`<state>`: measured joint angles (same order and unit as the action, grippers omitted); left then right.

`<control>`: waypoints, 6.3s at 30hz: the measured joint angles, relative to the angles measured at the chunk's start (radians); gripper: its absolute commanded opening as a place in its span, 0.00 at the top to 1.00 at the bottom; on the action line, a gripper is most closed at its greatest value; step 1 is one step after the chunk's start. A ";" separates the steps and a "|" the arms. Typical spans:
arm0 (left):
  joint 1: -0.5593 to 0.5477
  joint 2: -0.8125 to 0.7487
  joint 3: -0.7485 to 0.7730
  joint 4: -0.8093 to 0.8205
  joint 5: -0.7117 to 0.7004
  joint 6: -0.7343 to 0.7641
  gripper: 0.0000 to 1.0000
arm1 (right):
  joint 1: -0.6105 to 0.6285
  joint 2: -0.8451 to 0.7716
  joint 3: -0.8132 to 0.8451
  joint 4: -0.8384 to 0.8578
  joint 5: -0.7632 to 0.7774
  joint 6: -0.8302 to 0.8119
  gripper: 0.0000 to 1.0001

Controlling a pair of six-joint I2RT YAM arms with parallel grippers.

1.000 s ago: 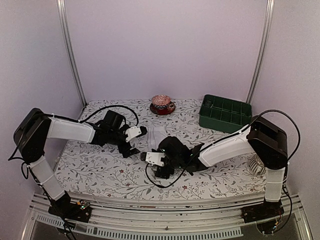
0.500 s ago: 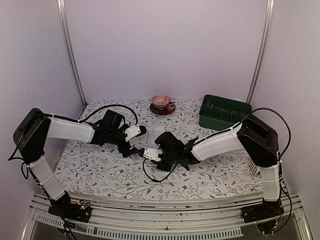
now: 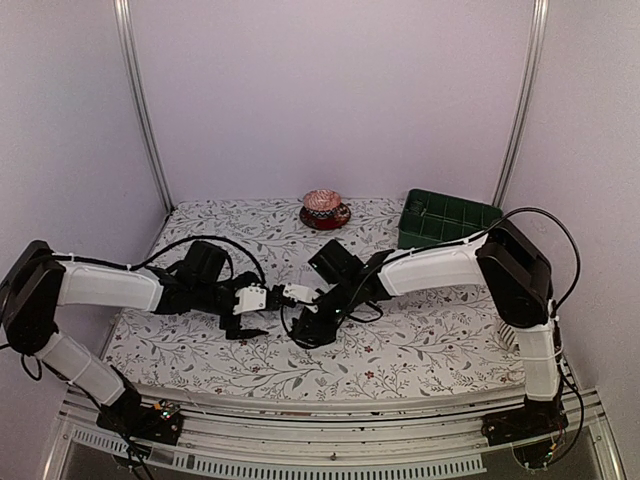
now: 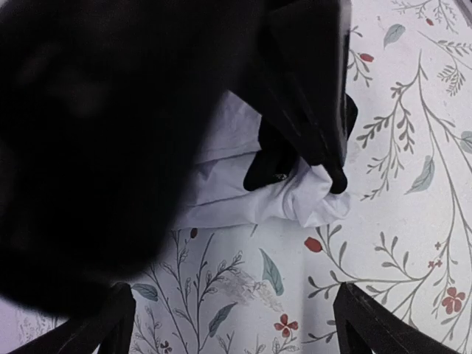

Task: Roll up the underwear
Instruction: Roll the underwear at the center of the board.

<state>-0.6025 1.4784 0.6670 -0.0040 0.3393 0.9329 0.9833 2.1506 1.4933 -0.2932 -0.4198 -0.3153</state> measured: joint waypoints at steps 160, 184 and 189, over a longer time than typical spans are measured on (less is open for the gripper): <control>0.150 0.611 0.613 -0.641 0.459 -0.283 0.95 | 0.178 0.026 -0.256 0.542 0.847 -0.400 0.97; 0.219 -0.002 -0.036 -0.127 0.171 -0.127 0.10 | -0.008 0.058 0.022 0.017 0.006 -0.027 0.98; 0.166 -0.133 -0.191 0.074 0.114 -0.026 0.12 | -0.073 0.103 0.058 -0.022 -0.204 0.048 0.98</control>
<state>-0.4362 1.3453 0.4763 0.0696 0.4530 0.9073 0.9100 2.2532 1.5517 -0.3149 -0.6239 -0.2668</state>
